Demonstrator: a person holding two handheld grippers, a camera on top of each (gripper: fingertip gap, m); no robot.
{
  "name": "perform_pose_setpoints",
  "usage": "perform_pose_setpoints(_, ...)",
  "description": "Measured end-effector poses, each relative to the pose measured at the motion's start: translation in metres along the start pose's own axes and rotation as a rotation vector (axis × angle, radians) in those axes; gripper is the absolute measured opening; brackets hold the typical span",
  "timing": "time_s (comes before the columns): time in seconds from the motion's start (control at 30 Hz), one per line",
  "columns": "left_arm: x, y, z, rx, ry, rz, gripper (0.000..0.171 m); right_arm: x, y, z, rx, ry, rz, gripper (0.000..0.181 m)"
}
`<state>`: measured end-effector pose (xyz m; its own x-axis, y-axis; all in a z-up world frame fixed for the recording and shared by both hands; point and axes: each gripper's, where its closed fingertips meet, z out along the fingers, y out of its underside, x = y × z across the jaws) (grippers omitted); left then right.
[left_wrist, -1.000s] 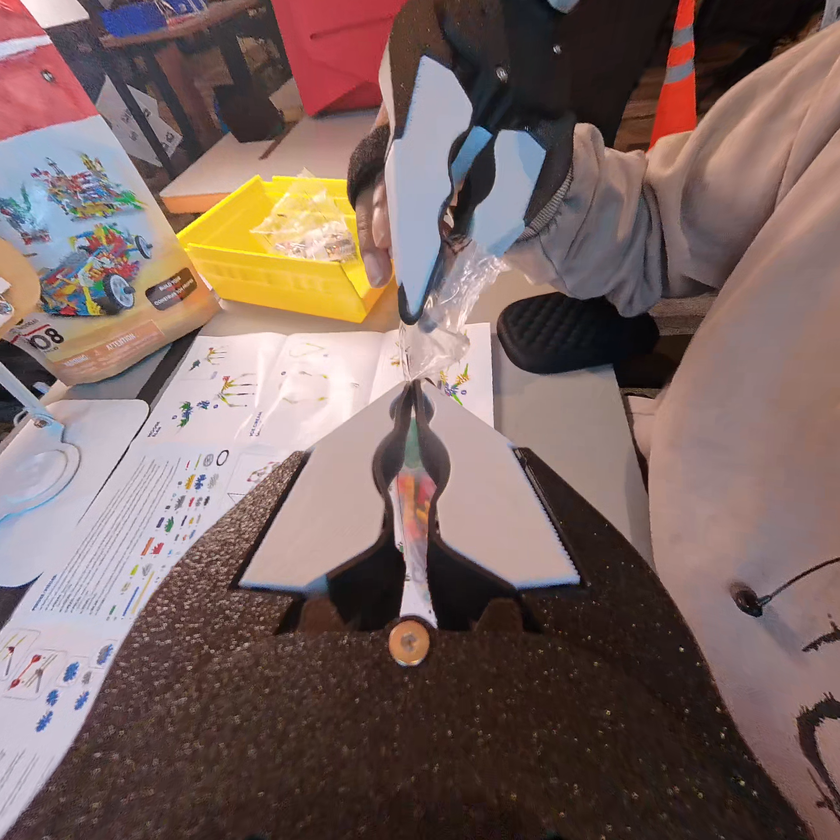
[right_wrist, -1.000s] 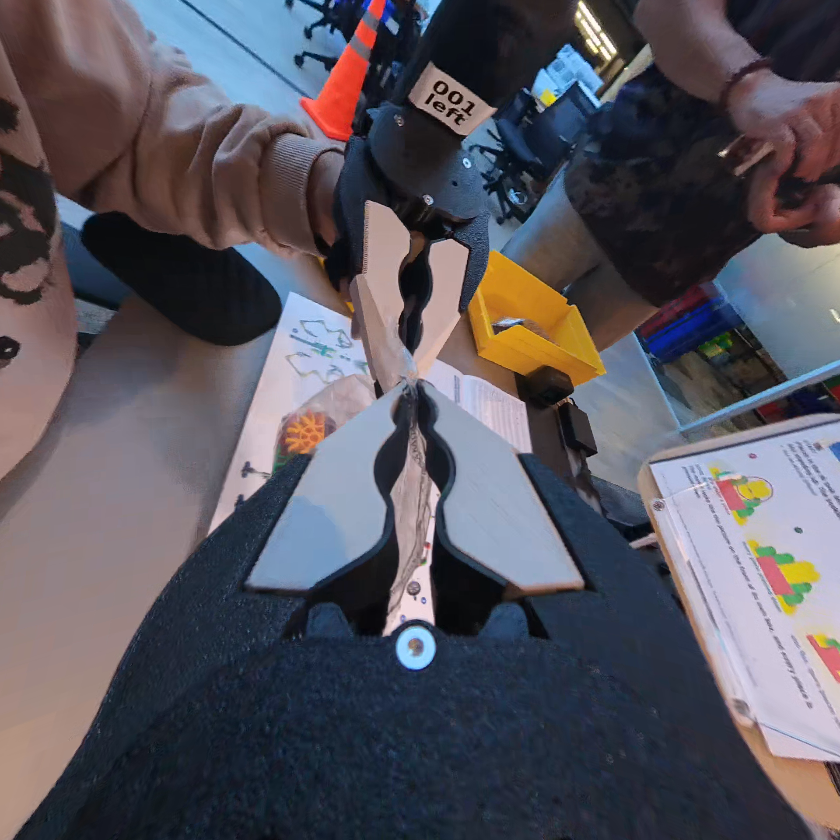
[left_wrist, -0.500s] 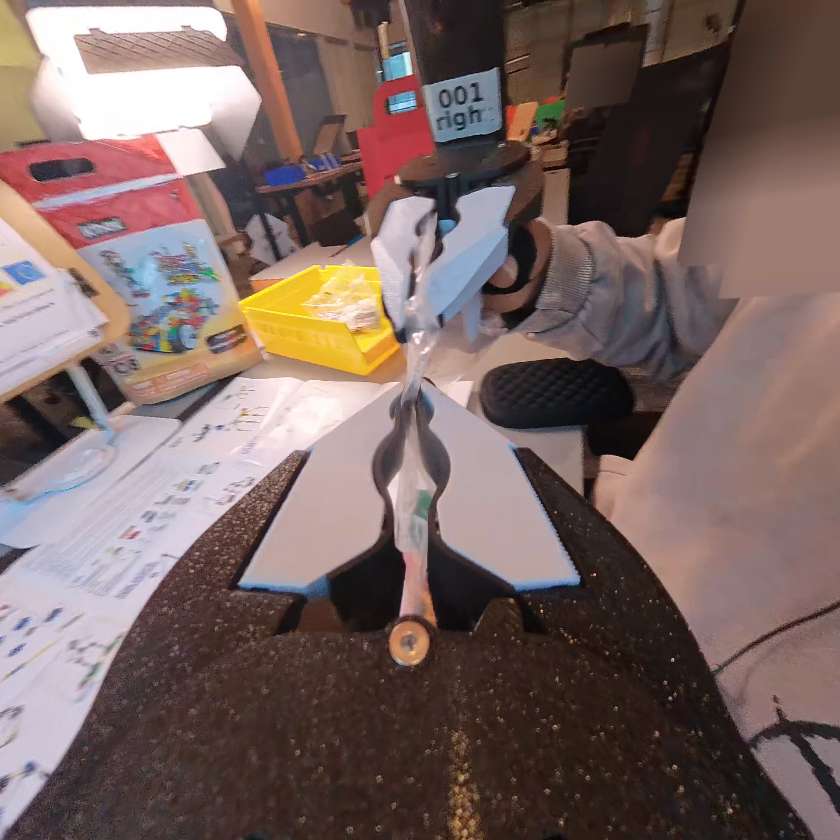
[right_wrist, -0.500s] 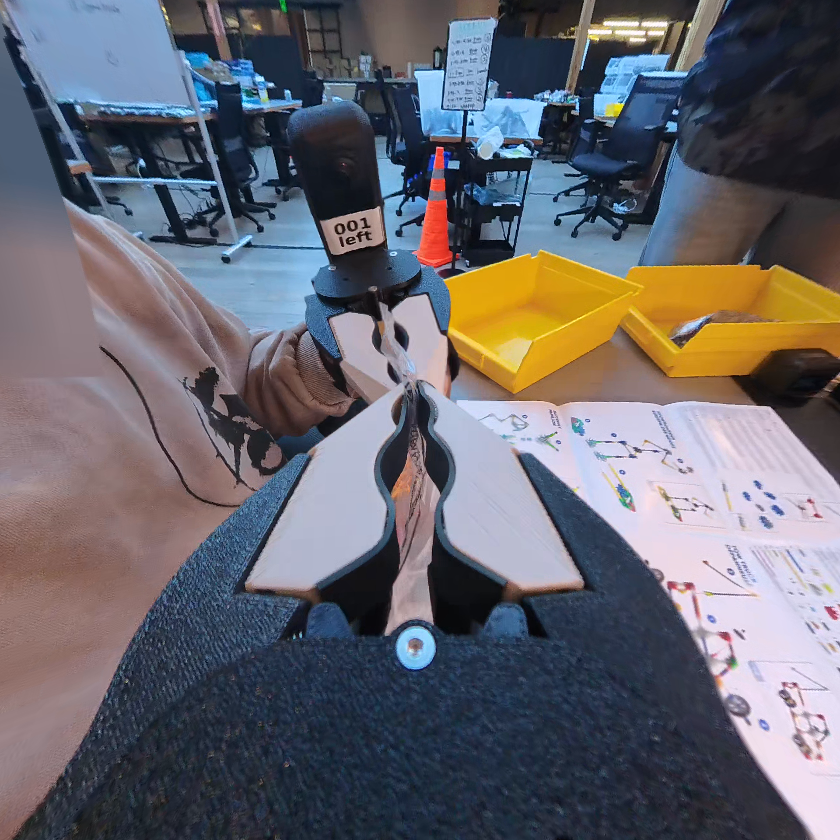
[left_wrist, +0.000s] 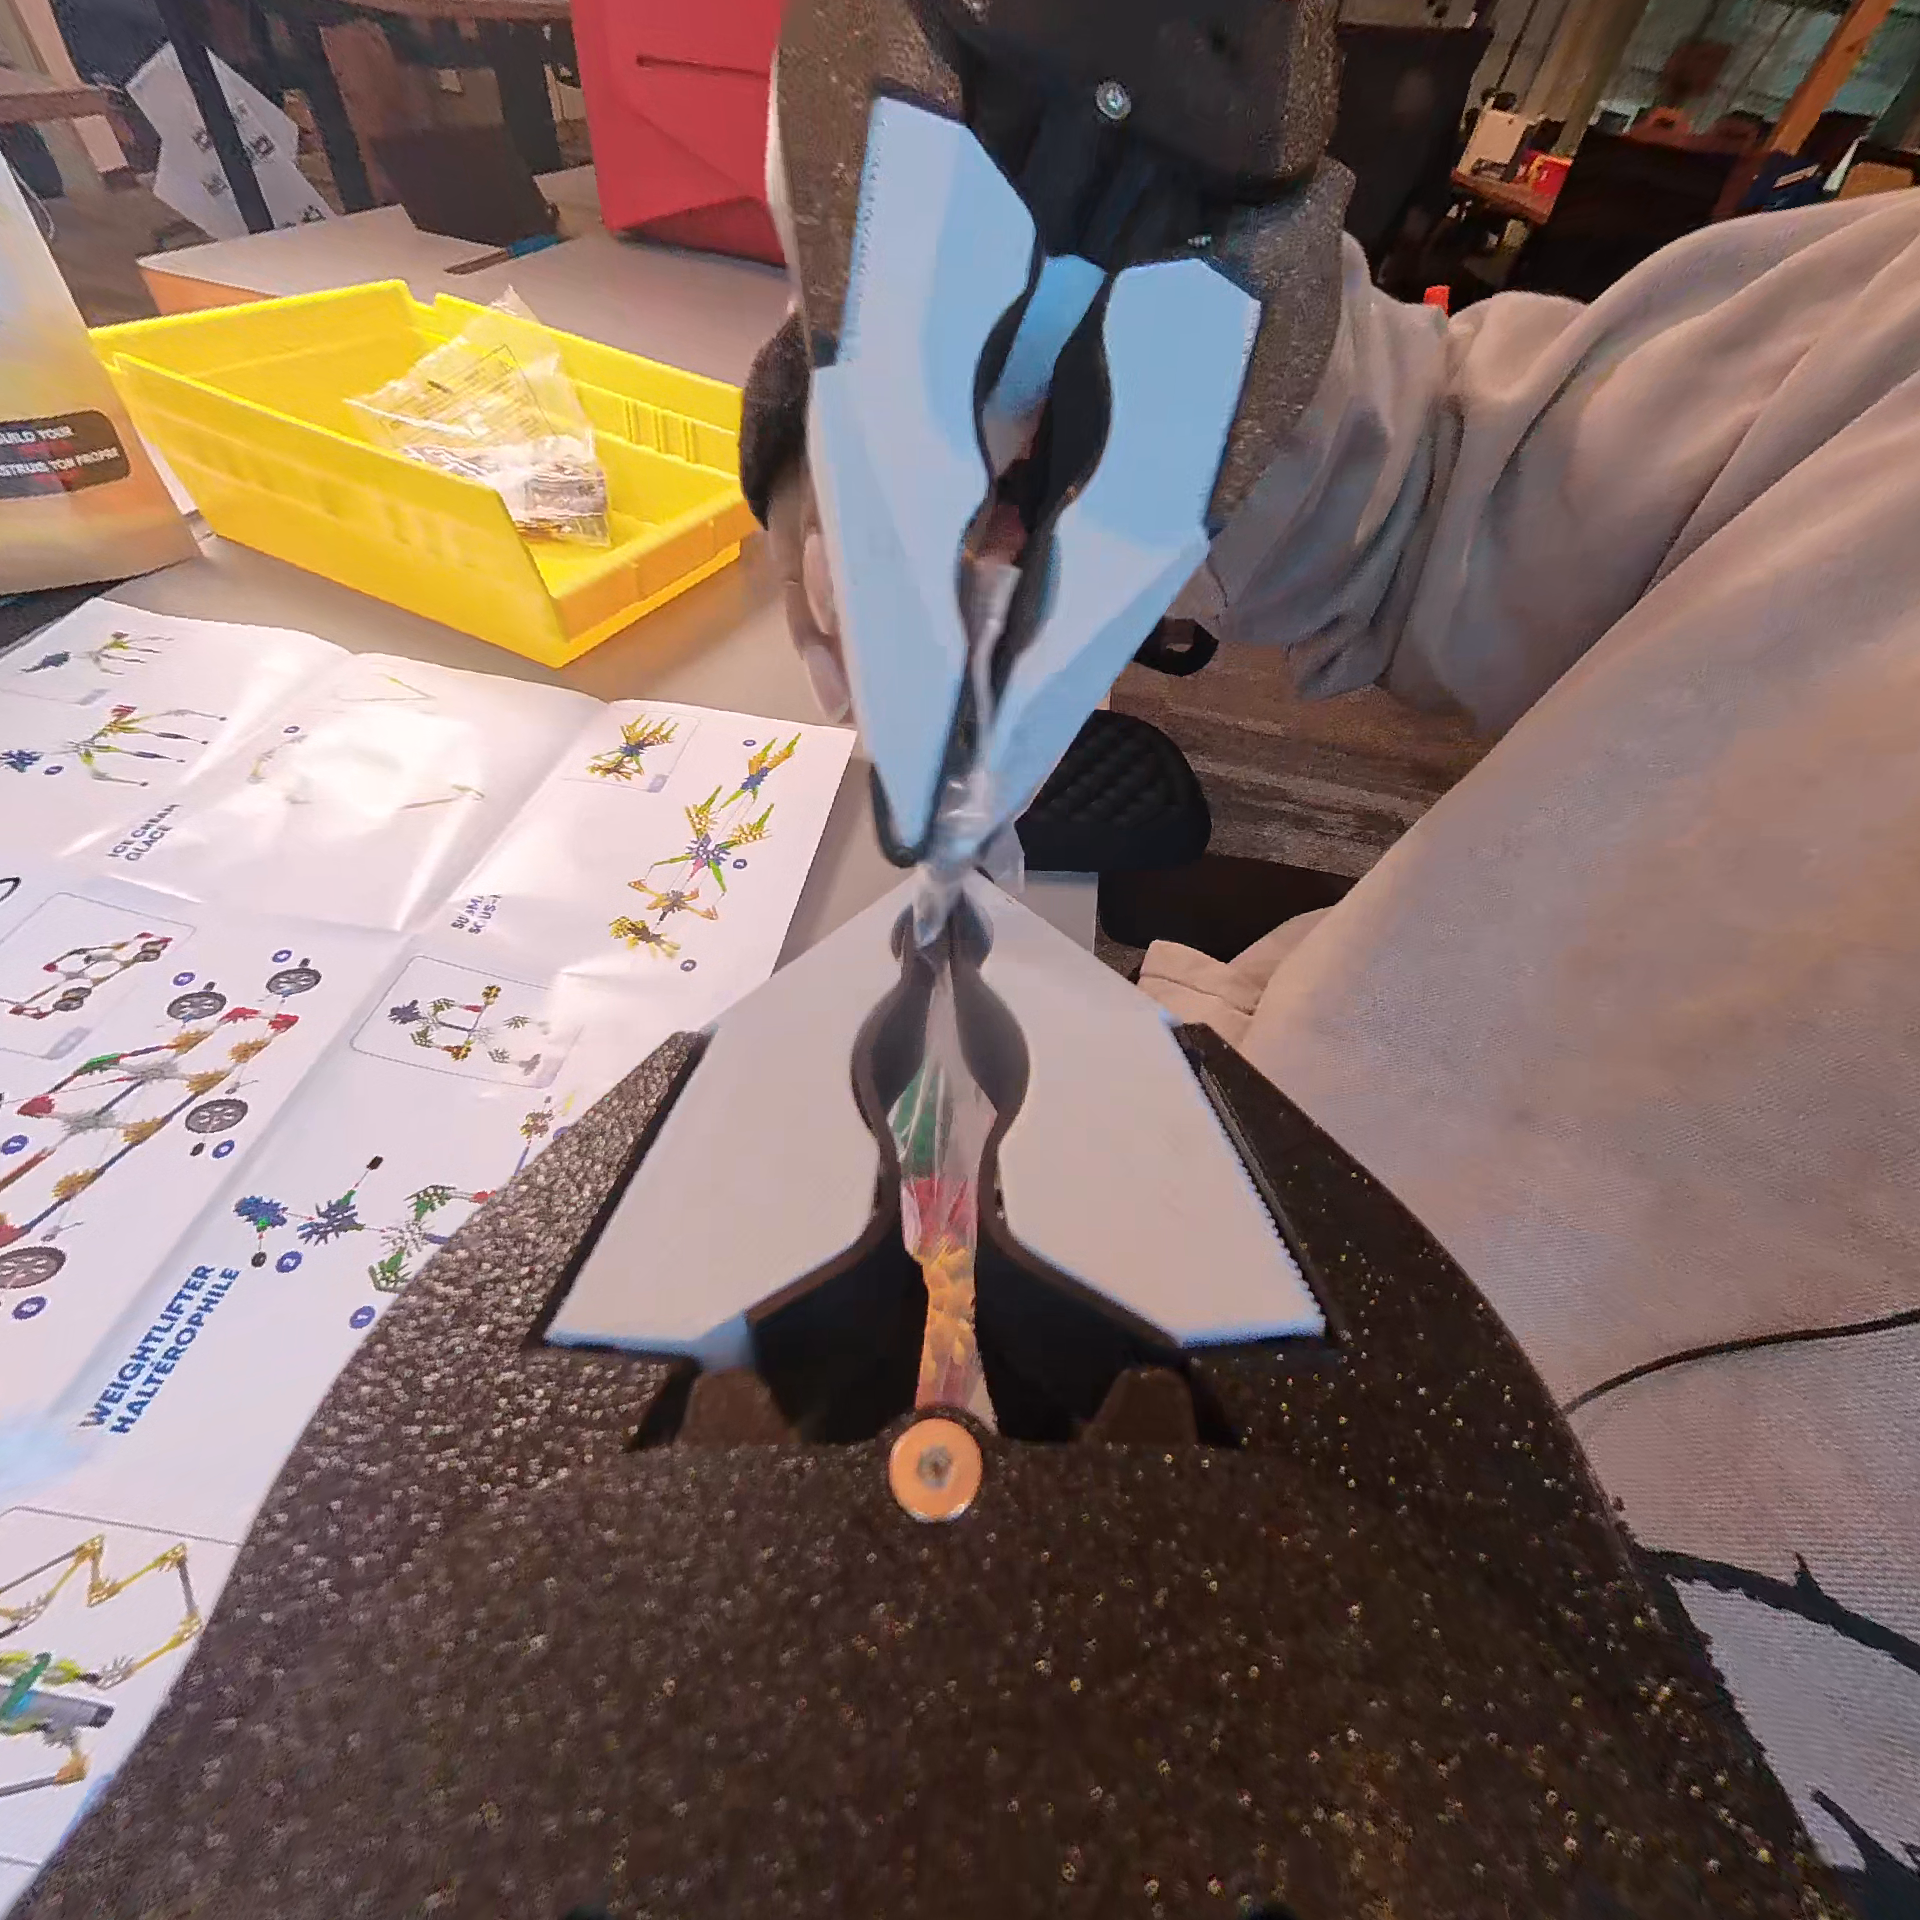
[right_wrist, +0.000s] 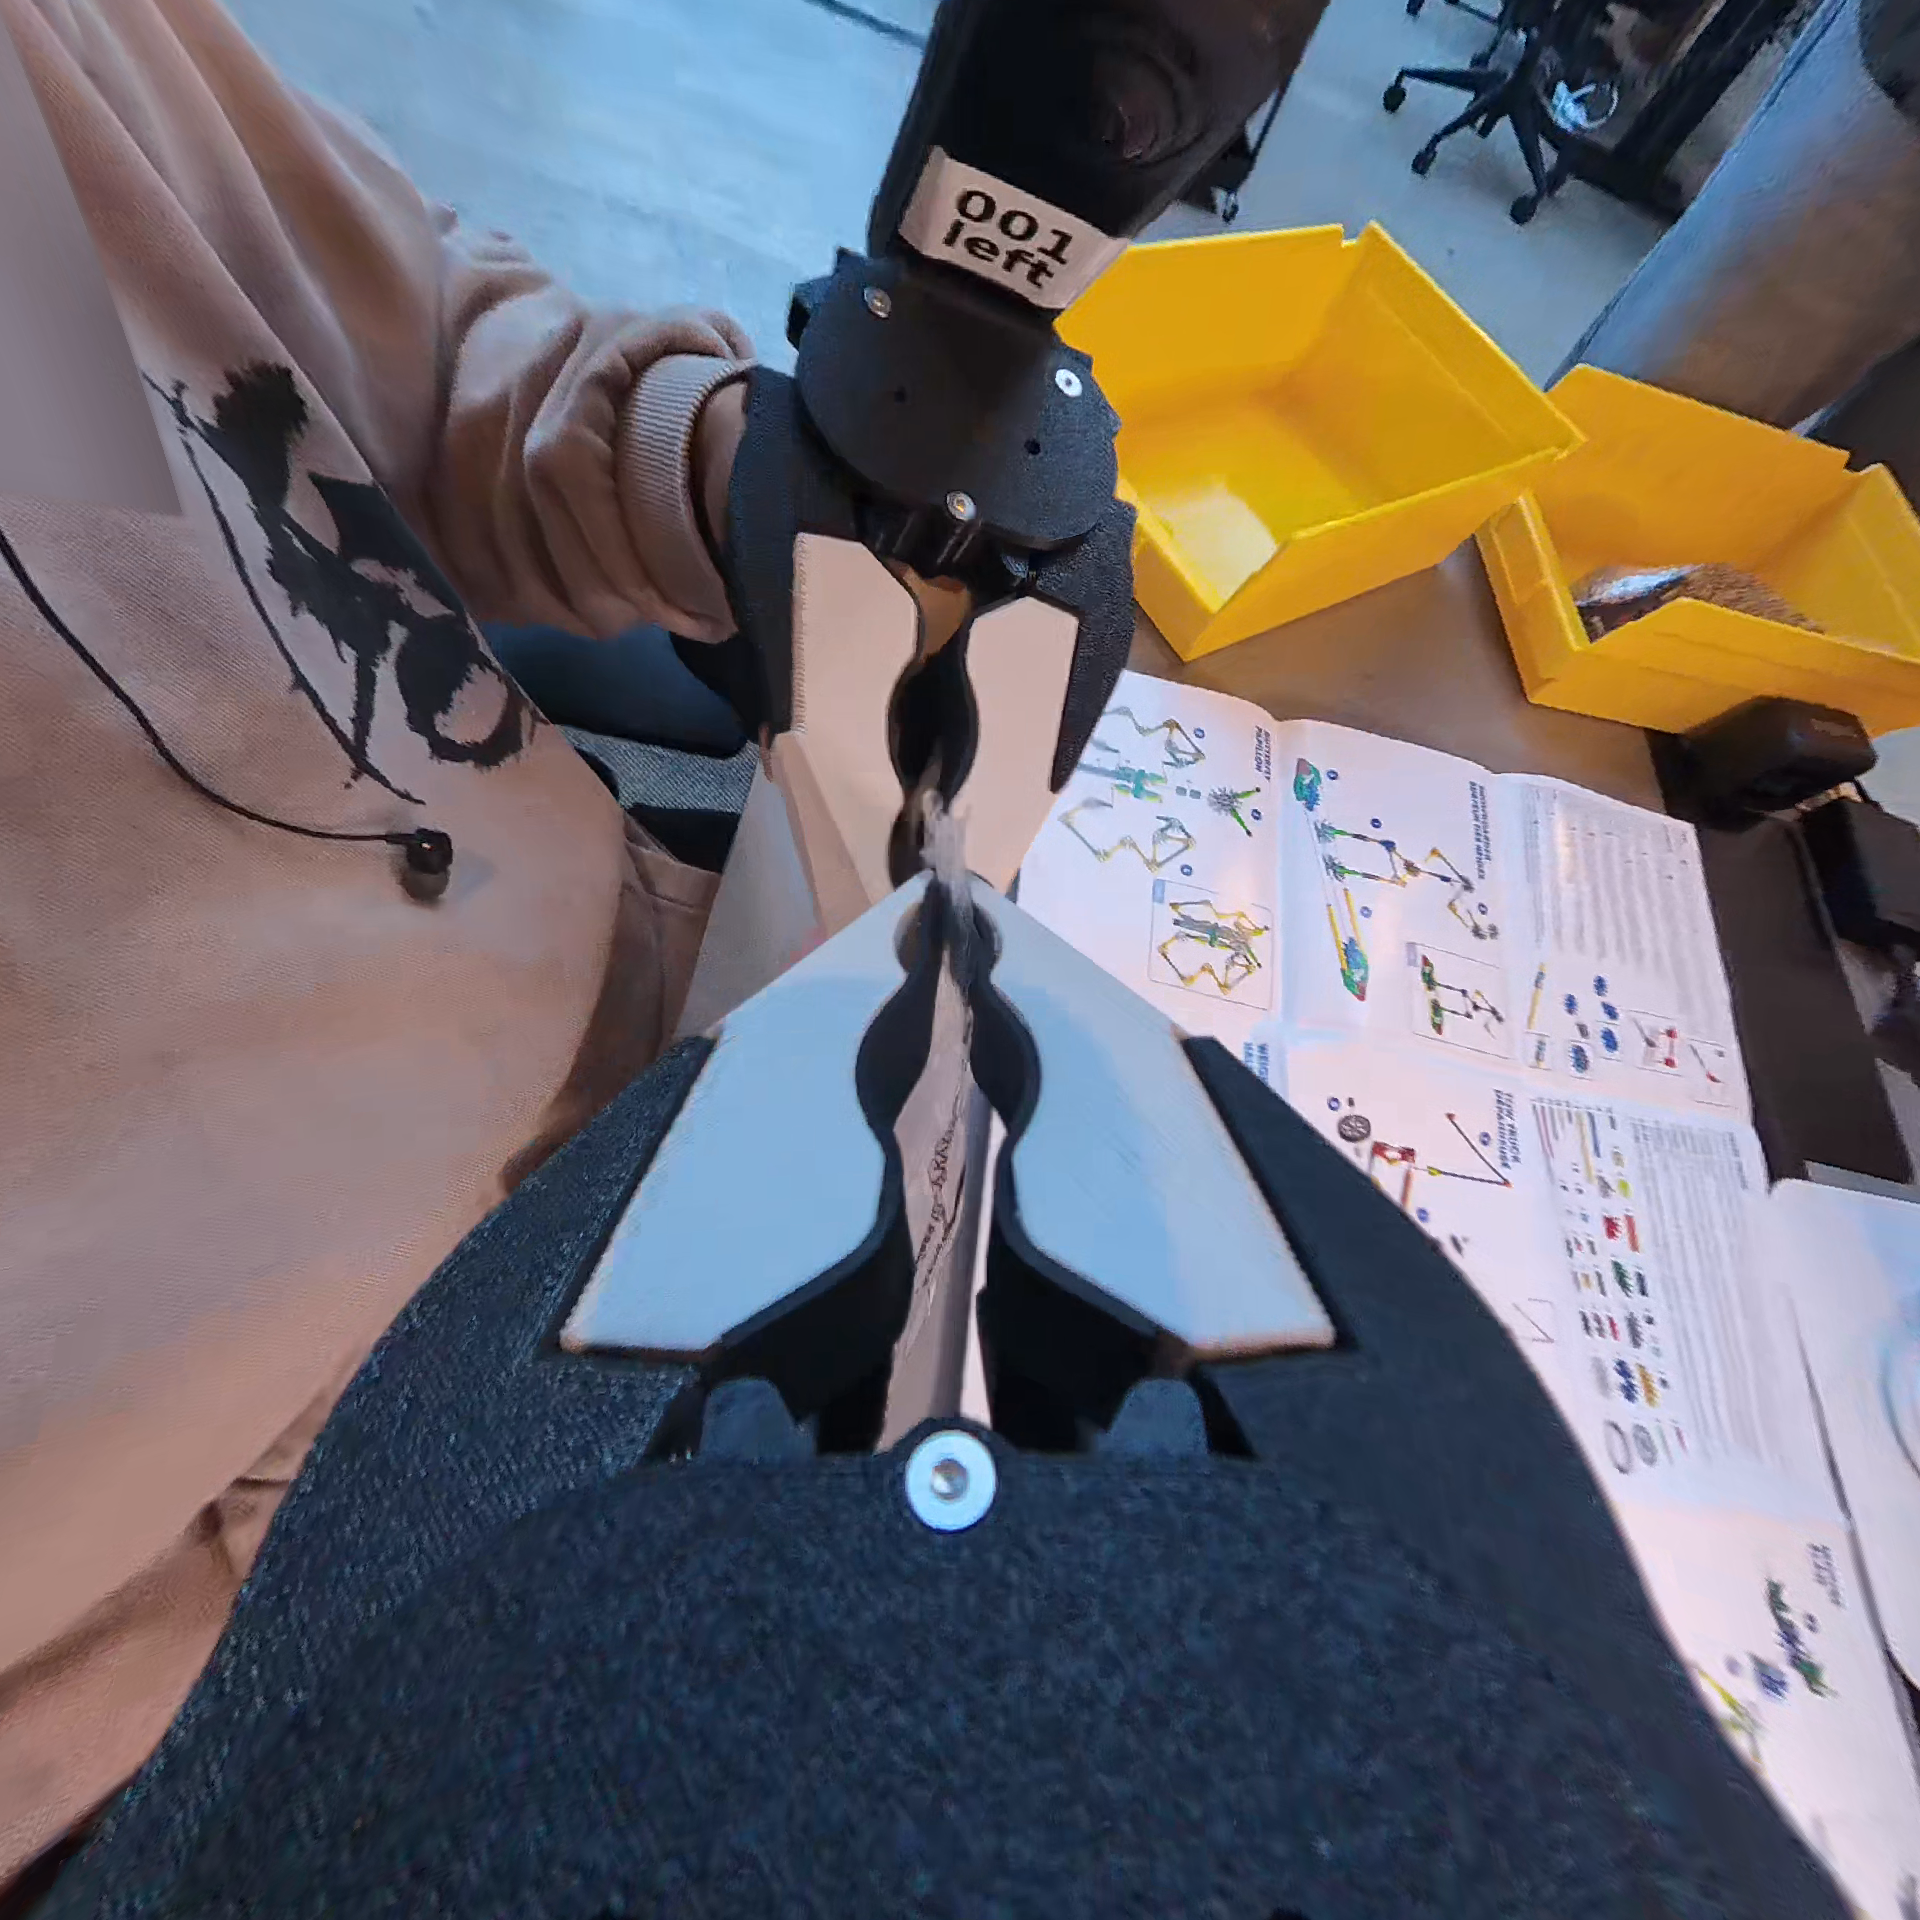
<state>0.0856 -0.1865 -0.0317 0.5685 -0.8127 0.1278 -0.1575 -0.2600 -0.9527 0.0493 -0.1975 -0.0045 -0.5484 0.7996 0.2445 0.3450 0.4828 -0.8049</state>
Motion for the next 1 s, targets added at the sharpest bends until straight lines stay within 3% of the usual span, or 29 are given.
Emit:
perform_pose_setpoints(0.23,-0.010,-0.016,-0.019,0.140,-0.136,0.127,0.000,0.027,0.002,-0.003,0.020,0.135,0.042,0.000)
perform_pose_setpoints(0.37,-0.008,-0.016,-0.024,0.078,-0.242,0.280,0.000,0.035,0.002,0.009,0.068,0.190,0.071,0.000)
perform_pose_setpoints(0.7,-0.017,-0.002,-0.035,0.060,-0.298,0.315,0.000,0.051,0.007,0.037,0.053,0.302,0.009,0.000)
perform_pose_setpoints(1.0,-0.024,-0.003,-0.052,0.136,-0.245,0.157,0.000,0.043,-0.001,0.024,0.226,0.107,0.222,0.000)
